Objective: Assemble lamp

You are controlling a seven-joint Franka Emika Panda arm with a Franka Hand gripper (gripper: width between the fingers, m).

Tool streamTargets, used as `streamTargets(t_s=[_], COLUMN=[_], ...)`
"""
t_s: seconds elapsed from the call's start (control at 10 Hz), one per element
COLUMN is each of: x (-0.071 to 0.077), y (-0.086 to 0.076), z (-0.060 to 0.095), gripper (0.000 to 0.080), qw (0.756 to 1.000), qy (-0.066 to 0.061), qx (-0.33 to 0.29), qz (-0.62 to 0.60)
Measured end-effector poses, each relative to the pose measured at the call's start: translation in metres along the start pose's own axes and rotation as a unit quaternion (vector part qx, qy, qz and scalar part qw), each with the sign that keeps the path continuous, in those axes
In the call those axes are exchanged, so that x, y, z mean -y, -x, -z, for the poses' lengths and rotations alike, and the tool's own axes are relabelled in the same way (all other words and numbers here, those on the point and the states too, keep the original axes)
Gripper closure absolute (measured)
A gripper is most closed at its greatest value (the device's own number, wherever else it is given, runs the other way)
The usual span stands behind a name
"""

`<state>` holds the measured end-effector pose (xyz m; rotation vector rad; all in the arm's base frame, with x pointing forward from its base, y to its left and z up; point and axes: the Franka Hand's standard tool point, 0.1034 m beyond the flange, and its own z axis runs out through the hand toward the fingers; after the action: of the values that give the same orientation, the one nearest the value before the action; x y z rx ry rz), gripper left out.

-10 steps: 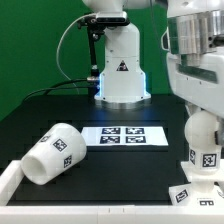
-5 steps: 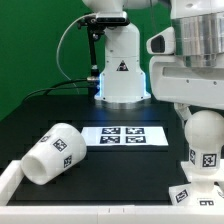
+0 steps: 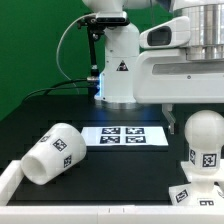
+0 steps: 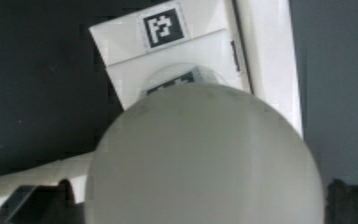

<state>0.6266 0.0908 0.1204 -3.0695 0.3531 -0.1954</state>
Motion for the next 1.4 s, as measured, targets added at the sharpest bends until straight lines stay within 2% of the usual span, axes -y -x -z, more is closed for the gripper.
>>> streamTargets(t_s=[0.3, 0.5, 0.6, 0.7, 1.0, 1.4], x=[0.0017, 0.0038, 0.0034, 0.0034, 0.0029, -0.0042], y=[0.0042, 0.0056, 0.0054, 0.0055, 0.0056, 0.0063], z=[-0.0054, -0.0069, -0.0068, -0.0069, -0.007, -0.0065], gripper=[0.01, 0.01, 0.0231, 0.0225, 0.0225, 0.0223], qw=[0.991, 0.993, 0.994, 0.994, 1.0, 0.982], qy=[0.009, 0.009, 0.01, 0.01, 0.01, 0.021], qx=[0.003, 0.004, 0.003, 0.003, 0.003, 0.017], qz=[0.135, 0.117, 0.112, 0.111, 0.004, -0.189])
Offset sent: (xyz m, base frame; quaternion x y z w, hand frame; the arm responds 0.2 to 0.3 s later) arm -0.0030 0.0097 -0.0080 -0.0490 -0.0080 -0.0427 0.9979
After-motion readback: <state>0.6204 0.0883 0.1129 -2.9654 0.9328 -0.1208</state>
